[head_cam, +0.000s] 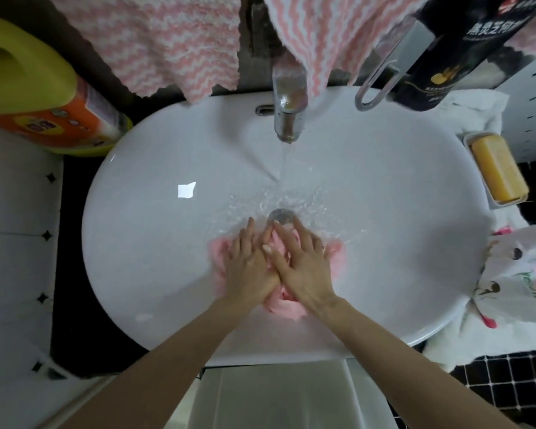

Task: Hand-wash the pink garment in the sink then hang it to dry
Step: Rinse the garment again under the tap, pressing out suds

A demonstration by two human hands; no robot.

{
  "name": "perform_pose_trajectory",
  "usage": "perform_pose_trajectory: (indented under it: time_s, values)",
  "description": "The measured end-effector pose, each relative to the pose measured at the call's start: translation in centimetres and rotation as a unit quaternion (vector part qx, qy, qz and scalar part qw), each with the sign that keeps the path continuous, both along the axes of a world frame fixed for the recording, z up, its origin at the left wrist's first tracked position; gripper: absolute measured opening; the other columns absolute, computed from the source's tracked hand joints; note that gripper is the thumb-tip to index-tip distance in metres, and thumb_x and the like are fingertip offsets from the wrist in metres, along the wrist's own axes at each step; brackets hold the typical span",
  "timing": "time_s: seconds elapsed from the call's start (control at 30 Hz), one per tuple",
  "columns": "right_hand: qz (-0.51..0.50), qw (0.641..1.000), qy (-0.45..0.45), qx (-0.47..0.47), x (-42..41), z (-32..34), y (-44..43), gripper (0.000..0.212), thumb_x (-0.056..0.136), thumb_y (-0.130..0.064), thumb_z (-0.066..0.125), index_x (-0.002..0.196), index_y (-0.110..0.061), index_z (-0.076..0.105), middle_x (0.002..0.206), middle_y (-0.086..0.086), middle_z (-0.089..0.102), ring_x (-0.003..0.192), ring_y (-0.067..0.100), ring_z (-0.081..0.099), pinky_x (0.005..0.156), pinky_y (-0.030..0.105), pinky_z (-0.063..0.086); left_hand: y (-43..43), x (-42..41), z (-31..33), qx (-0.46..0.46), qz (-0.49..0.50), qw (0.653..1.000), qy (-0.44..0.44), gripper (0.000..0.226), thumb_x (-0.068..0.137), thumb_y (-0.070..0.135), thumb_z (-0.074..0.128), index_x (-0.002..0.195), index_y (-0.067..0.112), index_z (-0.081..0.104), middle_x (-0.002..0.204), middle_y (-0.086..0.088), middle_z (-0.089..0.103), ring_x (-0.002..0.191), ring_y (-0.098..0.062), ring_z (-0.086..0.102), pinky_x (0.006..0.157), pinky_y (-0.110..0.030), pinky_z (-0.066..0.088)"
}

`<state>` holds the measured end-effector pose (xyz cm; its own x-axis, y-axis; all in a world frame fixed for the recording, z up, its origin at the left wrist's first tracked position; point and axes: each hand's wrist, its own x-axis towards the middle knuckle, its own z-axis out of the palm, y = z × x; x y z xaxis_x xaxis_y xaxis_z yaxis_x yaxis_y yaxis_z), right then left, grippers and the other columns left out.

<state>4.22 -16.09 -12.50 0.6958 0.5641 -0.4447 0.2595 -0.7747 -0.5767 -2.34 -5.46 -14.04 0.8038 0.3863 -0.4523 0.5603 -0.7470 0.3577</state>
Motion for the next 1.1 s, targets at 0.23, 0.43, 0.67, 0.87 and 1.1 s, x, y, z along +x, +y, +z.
perform_pose_trajectory:
  time_s: [0.23,0.43,0.67,0.87,1.1]
  values:
    - [-0.024,0.979,-0.200,-0.001,0.2,-3.4,0.7,0.045,0.092,-0.043,0.030,0.108,-0.018,0.063,0.108,0.007,0.063,0.091,0.032,0.057,0.075,0.042,0.044,-1.2,0.7,-3.3,0.135,0.035,0.974,-0.179,0.037,0.090,0.033,0.038,0.105,0.010,0.063,0.102,-0.006,0.064,0.095,-0.026,0.060,0.091,-0.036,0.040]
    - [-0.034,0.968,-0.246,0.025,2.2,-5.5,2.0,0.036,0.086,-0.034,0.037,0.077,-0.012,0.064,0.080,0.008,0.063,0.068,0.029,0.057,0.055,0.032,0.040,-0.6,2.4,-4.4,0.180,0.062,0.962,-0.194,0.029,0.091,0.031,0.042,0.085,0.011,0.061,0.081,-0.007,0.059,0.075,-0.025,0.055,0.064,-0.036,0.044]
    - [-0.043,0.982,-0.180,-0.045,5.5,-5.3,4.6,0.052,0.100,-0.038,0.026,0.072,-0.013,0.062,0.065,0.007,0.062,0.060,0.029,0.060,0.052,0.032,0.042,2.0,5.8,-4.5,0.079,0.045,0.994,-0.062,0.031,0.095,0.031,0.043,0.093,0.011,0.066,0.082,-0.010,0.068,0.076,-0.029,0.064,0.064,-0.036,0.050]
    - [-0.092,0.988,-0.081,0.094,8.3,-3.5,4.6,0.030,0.096,-0.041,0.047,0.088,-0.016,0.062,0.076,0.003,0.067,0.070,0.023,0.060,0.062,0.031,0.043,5.6,7.0,-0.1,-0.011,0.084,0.995,-0.058,0.038,0.100,0.033,0.035,0.115,0.012,0.062,0.102,-0.019,0.068,0.098,-0.035,0.062,0.082,-0.035,0.044]
    - [-0.153,0.981,-0.120,0.020,13.1,-0.3,-2.1,0.038,0.086,-0.039,0.064,0.122,-0.026,0.063,0.129,0.011,0.050,0.115,0.032,0.051,0.096,0.039,0.039,9.4,1.7,2.4,0.033,0.179,0.963,-0.199,0.044,0.089,0.019,0.057,0.131,0.007,0.047,0.126,-0.016,0.056,0.118,-0.034,0.050,0.097,-0.040,0.038]
